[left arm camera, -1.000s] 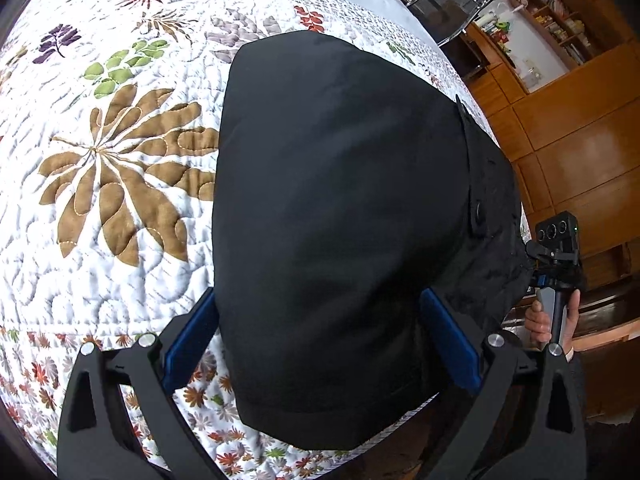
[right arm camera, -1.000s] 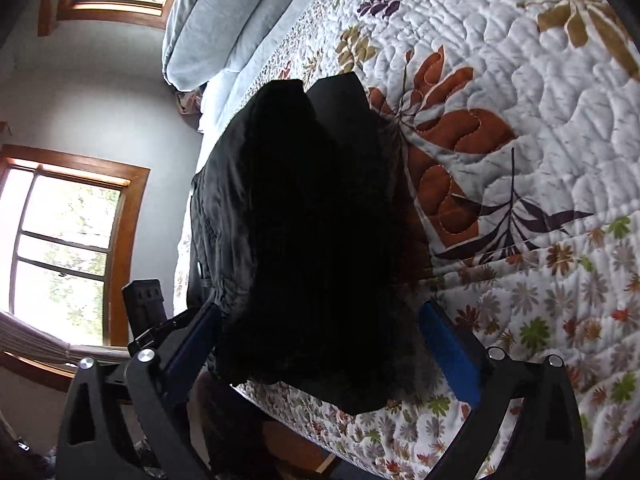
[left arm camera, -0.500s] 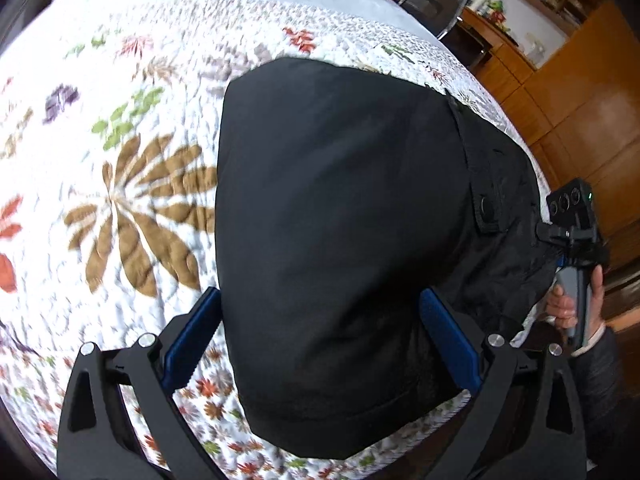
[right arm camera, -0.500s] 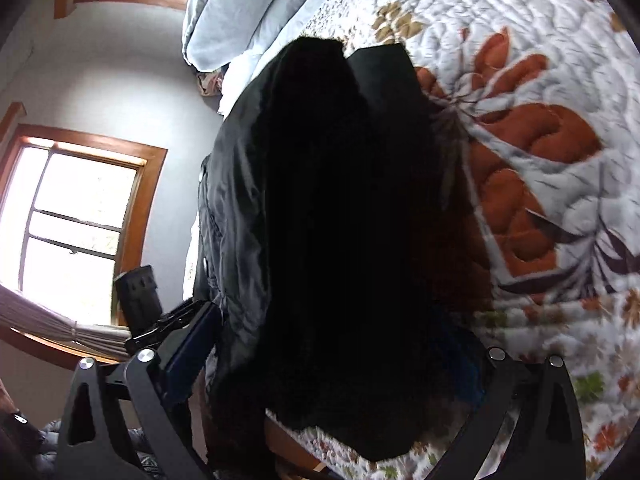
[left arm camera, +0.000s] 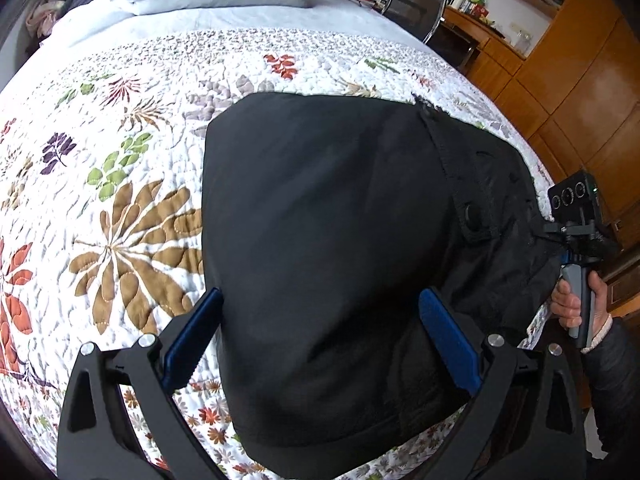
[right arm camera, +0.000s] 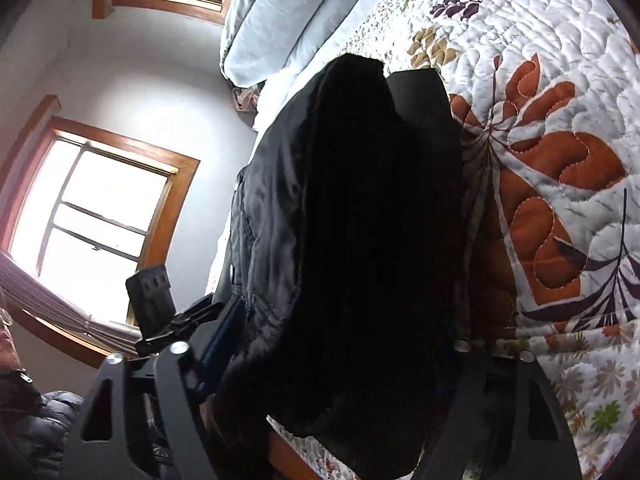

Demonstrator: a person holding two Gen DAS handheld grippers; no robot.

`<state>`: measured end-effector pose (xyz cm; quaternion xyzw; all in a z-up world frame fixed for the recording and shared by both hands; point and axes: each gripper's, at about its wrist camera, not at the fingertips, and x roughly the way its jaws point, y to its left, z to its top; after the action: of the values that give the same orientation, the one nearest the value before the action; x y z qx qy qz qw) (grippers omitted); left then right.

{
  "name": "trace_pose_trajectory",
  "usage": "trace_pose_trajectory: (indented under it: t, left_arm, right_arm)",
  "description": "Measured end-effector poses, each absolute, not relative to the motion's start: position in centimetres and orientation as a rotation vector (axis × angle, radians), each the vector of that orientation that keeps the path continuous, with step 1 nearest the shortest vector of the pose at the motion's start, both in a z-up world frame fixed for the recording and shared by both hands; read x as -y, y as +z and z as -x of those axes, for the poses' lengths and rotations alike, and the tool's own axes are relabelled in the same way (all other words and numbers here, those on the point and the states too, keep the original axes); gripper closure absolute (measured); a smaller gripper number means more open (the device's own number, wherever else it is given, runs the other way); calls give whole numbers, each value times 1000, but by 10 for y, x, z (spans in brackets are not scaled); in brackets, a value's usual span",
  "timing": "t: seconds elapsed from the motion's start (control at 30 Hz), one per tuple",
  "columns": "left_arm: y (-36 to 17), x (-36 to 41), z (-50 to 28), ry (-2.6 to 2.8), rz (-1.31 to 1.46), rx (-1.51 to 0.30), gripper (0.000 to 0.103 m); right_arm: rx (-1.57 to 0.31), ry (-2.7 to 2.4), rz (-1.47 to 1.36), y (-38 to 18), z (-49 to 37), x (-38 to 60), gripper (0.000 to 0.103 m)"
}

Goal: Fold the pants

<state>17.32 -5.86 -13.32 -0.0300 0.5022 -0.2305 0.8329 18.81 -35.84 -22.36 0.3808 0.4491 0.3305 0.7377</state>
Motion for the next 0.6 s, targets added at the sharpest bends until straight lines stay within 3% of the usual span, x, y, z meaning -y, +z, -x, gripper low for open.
trace_pose_trajectory:
  t: [0.13, 0.4, 0.6]
  left_arm:
    - [-128, 61, -176, -511, 63, -1034, 5]
    - [-132, 43, -185, -491, 90, -1060, 5]
    - [-160, -6, -179, -554, 389, -1194, 5]
  right_arm:
    - [-971, 731, -820, -221, -189, 354, 35]
    - [-977, 738, -794, -216, -194, 344, 35]
    - [-981, 747, -803, -219, -198, 354, 35]
